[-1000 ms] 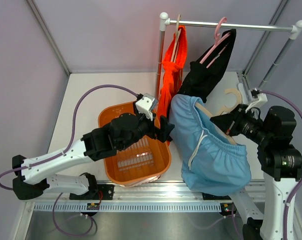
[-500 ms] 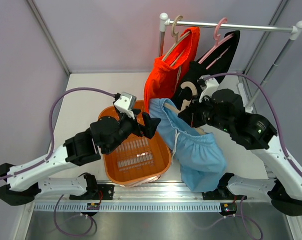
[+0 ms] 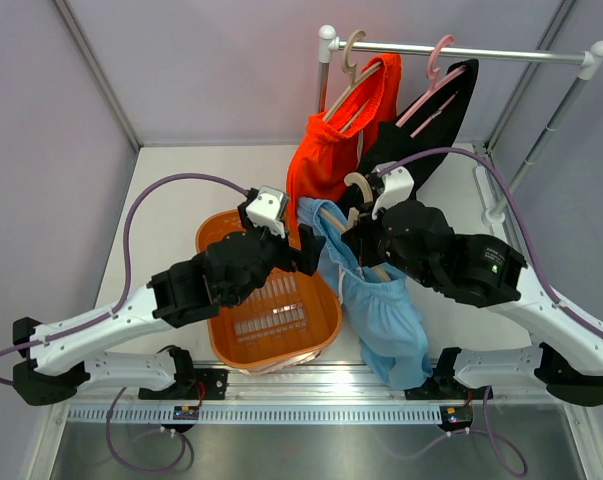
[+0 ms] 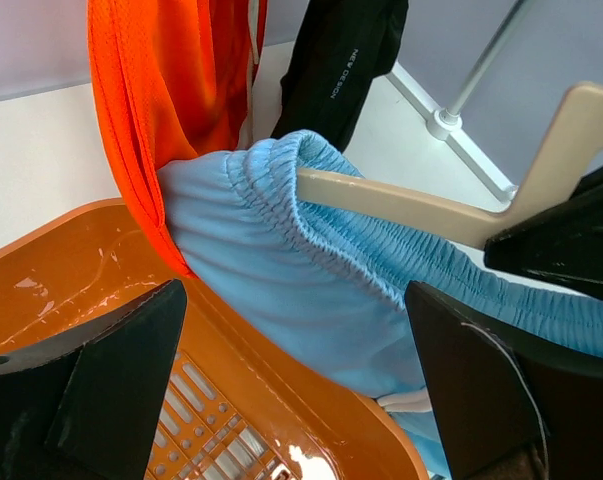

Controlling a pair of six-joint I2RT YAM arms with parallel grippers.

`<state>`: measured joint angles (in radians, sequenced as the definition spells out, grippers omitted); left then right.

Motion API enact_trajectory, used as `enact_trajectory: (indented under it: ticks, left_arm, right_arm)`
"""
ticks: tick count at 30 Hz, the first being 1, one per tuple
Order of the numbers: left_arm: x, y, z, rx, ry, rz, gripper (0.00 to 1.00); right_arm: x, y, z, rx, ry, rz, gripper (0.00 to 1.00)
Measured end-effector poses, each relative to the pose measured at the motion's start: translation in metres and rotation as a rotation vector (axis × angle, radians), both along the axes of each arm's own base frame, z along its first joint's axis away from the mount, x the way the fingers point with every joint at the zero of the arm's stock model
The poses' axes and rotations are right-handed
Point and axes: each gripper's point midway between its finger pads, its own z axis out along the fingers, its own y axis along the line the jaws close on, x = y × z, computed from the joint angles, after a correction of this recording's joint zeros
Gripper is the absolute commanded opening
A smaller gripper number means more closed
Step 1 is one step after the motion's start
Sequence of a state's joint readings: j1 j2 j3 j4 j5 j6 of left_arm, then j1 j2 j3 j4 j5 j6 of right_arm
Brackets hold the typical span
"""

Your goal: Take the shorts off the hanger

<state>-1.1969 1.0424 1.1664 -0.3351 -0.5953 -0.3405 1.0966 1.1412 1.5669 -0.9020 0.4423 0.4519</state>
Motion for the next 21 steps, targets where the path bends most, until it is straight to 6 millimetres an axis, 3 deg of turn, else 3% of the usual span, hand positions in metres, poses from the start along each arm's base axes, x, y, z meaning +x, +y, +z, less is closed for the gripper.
enact_trajectory:
  ticks: [16, 19, 21]
  left_arm:
    - [0.009, -0.023, -0.020, 0.035, 0.018, 0.001, 0.90]
    - [0.010, -0.027, -0.023, 0.042, 0.022, 0.001, 0.84]
    - [0.011, -0.030, -0.027, 0.049, 0.026, 0.002, 0.71]
  right_arm:
    - [-0.015, -0.001, 0.001, -0.054, -0.033, -0.027, 0.00]
    - [-0.018, 0.000, -0.002, -0.070, -0.037, -0.032, 0.00]
    - [-0.019, 0.002, -0.003, -0.078, -0.039, -0.034, 0.00]
